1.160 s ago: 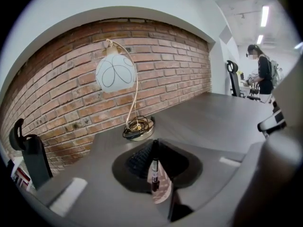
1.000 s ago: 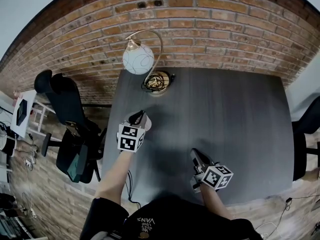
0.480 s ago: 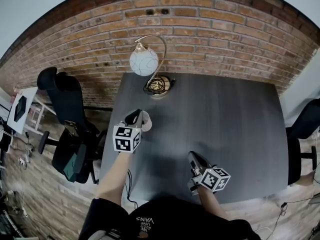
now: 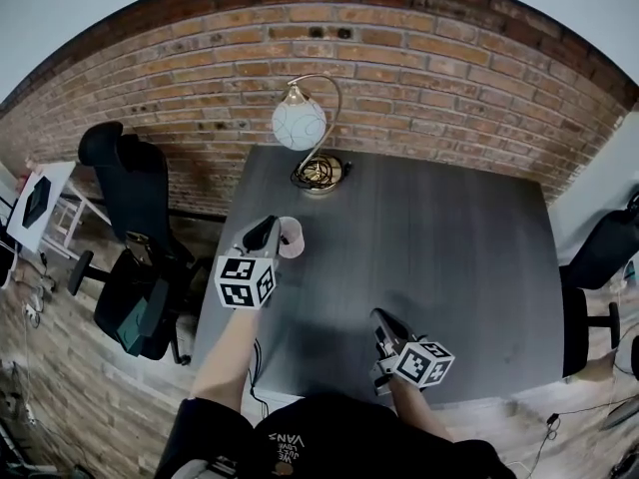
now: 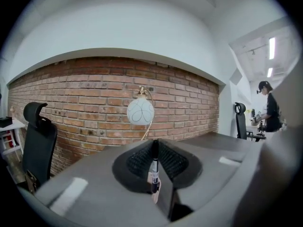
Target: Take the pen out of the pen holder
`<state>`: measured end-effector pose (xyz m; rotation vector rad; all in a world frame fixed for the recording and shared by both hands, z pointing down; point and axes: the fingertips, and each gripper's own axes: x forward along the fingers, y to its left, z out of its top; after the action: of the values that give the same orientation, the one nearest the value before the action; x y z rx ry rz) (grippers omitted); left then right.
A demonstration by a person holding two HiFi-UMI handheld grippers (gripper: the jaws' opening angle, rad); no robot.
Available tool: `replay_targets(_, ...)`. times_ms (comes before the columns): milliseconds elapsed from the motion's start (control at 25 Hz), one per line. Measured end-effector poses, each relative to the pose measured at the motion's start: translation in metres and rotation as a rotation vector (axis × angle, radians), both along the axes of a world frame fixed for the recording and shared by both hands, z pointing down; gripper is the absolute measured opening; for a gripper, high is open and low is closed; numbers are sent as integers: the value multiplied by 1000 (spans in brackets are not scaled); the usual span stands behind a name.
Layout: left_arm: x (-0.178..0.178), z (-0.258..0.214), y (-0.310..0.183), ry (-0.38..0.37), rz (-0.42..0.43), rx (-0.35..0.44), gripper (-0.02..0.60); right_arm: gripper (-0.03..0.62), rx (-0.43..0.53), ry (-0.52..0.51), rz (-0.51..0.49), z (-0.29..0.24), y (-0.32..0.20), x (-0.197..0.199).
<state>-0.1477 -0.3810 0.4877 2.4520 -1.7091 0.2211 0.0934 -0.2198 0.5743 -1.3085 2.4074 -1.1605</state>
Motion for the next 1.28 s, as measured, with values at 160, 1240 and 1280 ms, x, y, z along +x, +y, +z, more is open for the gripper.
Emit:
replay_targets(160, -8, -11, 15, 50, -7, 23, 81, 0, 5, 6, -5, -4, 9, -8)
replay_targets(1240, -48, 15, 180, 251, -10, -13, 81, 0, 28, 39, 4, -11, 108, -54)
replay_targets(1280, -50, 15, 186, 255, -10, -14, 81, 0, 32, 41, 6, -11, 111, -55)
